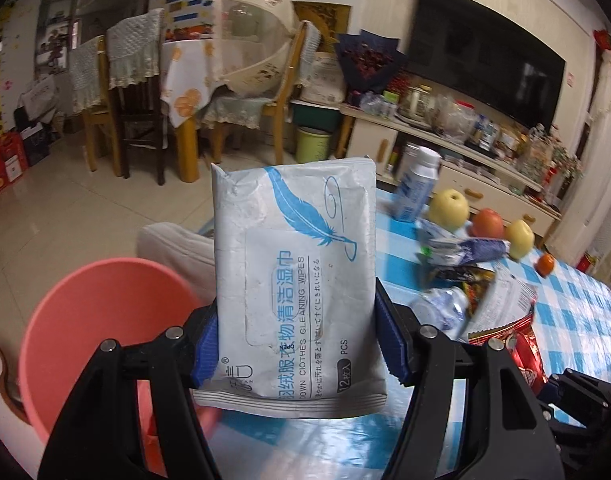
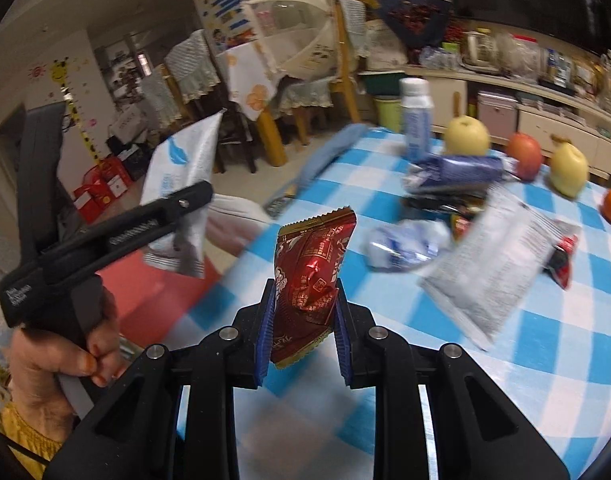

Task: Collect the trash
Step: 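Carry the wipes pack and red wrapper to the pink bucket and release both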

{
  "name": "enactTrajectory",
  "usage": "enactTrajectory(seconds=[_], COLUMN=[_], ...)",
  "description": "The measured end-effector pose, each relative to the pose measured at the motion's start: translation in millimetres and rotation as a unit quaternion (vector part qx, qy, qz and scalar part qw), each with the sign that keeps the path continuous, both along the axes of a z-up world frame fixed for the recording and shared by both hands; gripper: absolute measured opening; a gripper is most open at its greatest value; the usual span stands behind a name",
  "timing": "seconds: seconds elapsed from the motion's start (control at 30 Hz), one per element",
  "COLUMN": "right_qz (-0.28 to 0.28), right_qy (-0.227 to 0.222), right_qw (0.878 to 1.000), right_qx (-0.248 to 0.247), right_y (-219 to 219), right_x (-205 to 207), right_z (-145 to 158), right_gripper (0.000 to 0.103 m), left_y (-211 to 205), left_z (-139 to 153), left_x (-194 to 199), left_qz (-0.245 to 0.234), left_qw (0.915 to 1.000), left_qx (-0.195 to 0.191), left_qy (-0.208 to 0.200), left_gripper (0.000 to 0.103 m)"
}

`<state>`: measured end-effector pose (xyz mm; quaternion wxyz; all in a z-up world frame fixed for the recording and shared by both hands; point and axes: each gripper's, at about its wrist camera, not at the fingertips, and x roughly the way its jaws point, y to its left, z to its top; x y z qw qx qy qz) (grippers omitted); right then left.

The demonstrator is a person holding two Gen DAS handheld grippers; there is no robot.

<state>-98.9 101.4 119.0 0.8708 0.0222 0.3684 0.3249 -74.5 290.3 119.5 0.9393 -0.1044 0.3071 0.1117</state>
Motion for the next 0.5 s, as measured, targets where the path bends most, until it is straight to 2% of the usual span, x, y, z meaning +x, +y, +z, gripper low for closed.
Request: enactTrajectory(seconds=[0.27, 0.5], right_qz=[0.094, 0.148], right_qy=[-0.016, -0.020], right_qw=[0.995, 0.989], right_qx=[0.004, -0.020], right_y=[100, 173], right_x=[-17, -28], right_z=[19, 10], right_gripper=[0.028, 0.028], left_y=[78, 136], left_z=[7, 1], left_x=[-30, -53], left_qz=[0.099, 0.175], left_qw=[0.9951, 0.9844], left_qx=[-0.002, -0.008], left_qy=[-0.002, 0.014], left_gripper=[0.066, 0.067])
